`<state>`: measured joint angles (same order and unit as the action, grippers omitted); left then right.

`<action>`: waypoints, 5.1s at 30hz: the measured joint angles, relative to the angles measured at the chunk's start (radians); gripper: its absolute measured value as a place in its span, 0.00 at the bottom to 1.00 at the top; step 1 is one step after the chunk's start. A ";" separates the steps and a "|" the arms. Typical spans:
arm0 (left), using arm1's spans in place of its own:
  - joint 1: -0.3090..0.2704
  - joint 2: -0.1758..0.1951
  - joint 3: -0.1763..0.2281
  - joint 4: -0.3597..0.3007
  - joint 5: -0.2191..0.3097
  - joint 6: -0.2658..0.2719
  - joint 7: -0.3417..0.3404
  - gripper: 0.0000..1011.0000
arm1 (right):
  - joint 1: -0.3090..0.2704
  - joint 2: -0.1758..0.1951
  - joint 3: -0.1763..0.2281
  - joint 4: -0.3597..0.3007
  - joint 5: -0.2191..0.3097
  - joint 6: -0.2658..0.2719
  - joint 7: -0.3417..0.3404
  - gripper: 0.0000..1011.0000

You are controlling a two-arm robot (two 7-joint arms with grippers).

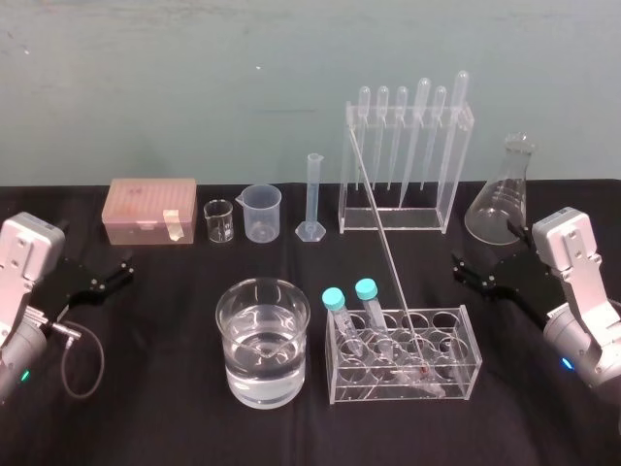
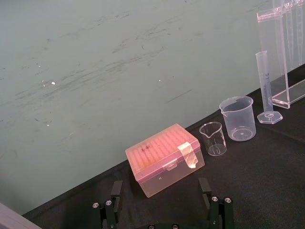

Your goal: Hold the thermometer with one hand and immerse one end into the beaker, then reinsert it into the test tube rack.

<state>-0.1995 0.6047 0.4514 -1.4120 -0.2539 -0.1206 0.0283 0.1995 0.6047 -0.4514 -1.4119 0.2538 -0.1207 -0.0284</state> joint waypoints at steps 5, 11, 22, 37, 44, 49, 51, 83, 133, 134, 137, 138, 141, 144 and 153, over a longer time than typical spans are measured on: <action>0.000 0.000 0.000 0.000 0.000 0.000 0.000 1.00 | 0.000 0.000 0.000 0.000 0.000 0.000 0.000 0.99; 0.000 0.000 0.000 0.000 0.000 0.000 0.000 1.00 | 0.000 0.000 0.000 0.000 0.000 0.000 0.000 0.99; 0.000 0.000 0.000 0.000 0.000 0.000 0.000 1.00 | 0.000 0.000 0.000 0.000 0.000 0.000 0.000 0.99; 0.000 0.000 0.000 0.000 0.000 0.000 0.000 1.00 | 0.000 0.000 0.000 0.000 0.000 0.000 0.000 0.99; 0.000 0.000 0.000 0.000 0.000 0.000 0.000 1.00 | 0.000 0.000 0.000 0.000 0.000 0.000 0.000 0.99; 0.000 0.000 0.000 0.000 0.000 0.000 0.000 1.00 | 0.000 0.000 0.000 0.000 0.000 0.000 0.000 0.99; 0.000 0.000 0.000 0.000 0.000 0.000 0.000 1.00 | 0.000 0.000 0.000 0.000 0.000 0.000 0.000 0.99; 0.000 0.000 0.000 0.000 0.000 0.000 0.000 1.00 | -0.011 0.080 0.168 -0.275 0.470 0.349 0.429 0.99; 0.000 0.000 0.000 0.000 0.000 0.000 0.000 1.00 | 0.249 -0.037 -0.031 -0.127 0.425 0.440 0.461 0.71; 0.000 0.000 0.000 0.000 0.000 0.000 0.000 1.00 | 0.249 -0.037 -0.031 -0.127 0.426 0.440 0.461 0.68; 0.000 0.000 0.000 0.000 0.000 0.000 0.000 1.00 | 0.249 -0.037 -0.030 -0.128 0.426 0.440 0.461 0.59; 0.000 0.000 0.000 0.000 0.000 0.000 0.000 1.00 | 0.249 -0.037 -0.030 -0.128 0.426 0.440 0.461 0.57; 0.000 0.000 0.000 0.000 0.000 0.000 0.000 1.00 | 0.249 -0.037 -0.030 -0.128 0.427 0.439 0.461 0.44; 0.000 0.000 0.000 0.000 0.000 0.000 0.000 1.00 | 0.248 -0.037 -0.030 -0.128 0.427 0.439 0.461 0.36; 0.000 0.000 0.000 0.000 0.000 0.000 0.000 1.00 | 0.248 -0.037 -0.029 -0.128 0.427 0.439 0.461 0.08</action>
<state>-0.1995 0.6047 0.4514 -1.4120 -0.2539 -0.1205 0.0283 0.4473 0.5679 -0.4804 -1.5394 0.6810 0.3186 0.4328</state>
